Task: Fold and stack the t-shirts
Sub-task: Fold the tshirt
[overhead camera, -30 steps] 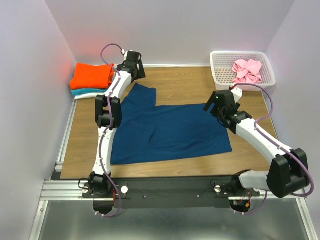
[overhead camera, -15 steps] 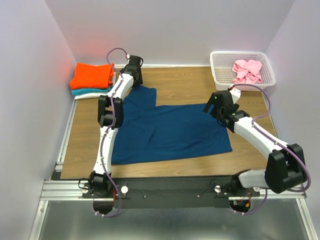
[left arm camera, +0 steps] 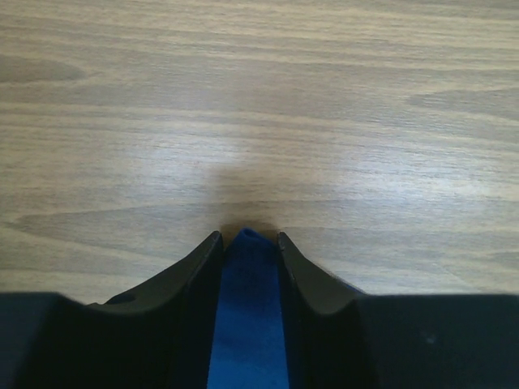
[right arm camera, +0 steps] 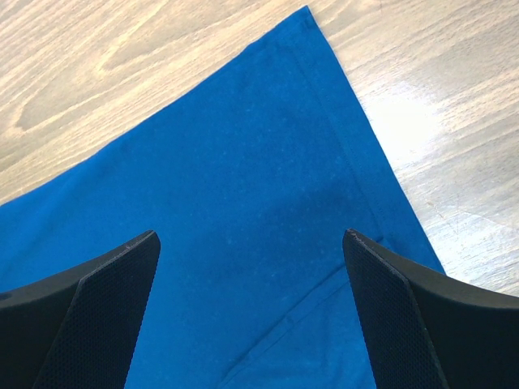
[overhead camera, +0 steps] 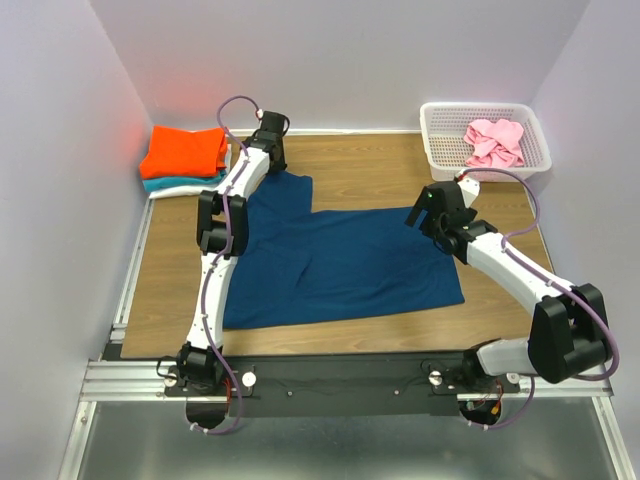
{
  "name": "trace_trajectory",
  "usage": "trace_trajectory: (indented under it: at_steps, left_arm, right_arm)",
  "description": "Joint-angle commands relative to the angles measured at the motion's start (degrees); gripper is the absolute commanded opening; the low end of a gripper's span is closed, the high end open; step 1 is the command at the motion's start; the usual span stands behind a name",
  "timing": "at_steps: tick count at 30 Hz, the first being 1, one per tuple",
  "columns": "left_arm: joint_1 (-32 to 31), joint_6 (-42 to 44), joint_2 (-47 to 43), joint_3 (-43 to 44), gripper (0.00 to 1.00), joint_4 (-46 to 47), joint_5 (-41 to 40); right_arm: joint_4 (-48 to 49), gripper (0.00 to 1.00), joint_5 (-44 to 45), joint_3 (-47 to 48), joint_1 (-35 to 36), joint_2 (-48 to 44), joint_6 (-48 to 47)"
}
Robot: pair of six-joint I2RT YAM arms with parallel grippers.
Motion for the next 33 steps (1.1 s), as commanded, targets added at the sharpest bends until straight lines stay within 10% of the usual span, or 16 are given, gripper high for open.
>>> trace_trajectory:
  at_steps: [1,6,9,33]
  left_arm:
    - [-0.65,-0.64,-1.81,-2.71,0.39,-3.41,2.39]
    - [-0.82,-0.9,-1.55,-3.07,0.26,-3.67,2.3]
    - [-0.91,-1.16,-1.9,-3.16,0.0,-3.85,2.74]
    - [-3.11,-0.37,-26.49,-30.03,0.0,12.06,3.44]
  right_arm:
    - [-0.69,1.0,0.35,-0.51,-0.41,0.66,0.12]
    - [-0.69,1.0,0.96,-0.43,-0.5,1.01,0.21]
    - [-0.69,1.0,1.23,0.19,-0.59,1.89,0.3]
    - [-1.75,0.97,18.37,27.6,-1.03,33.61,-2.69]
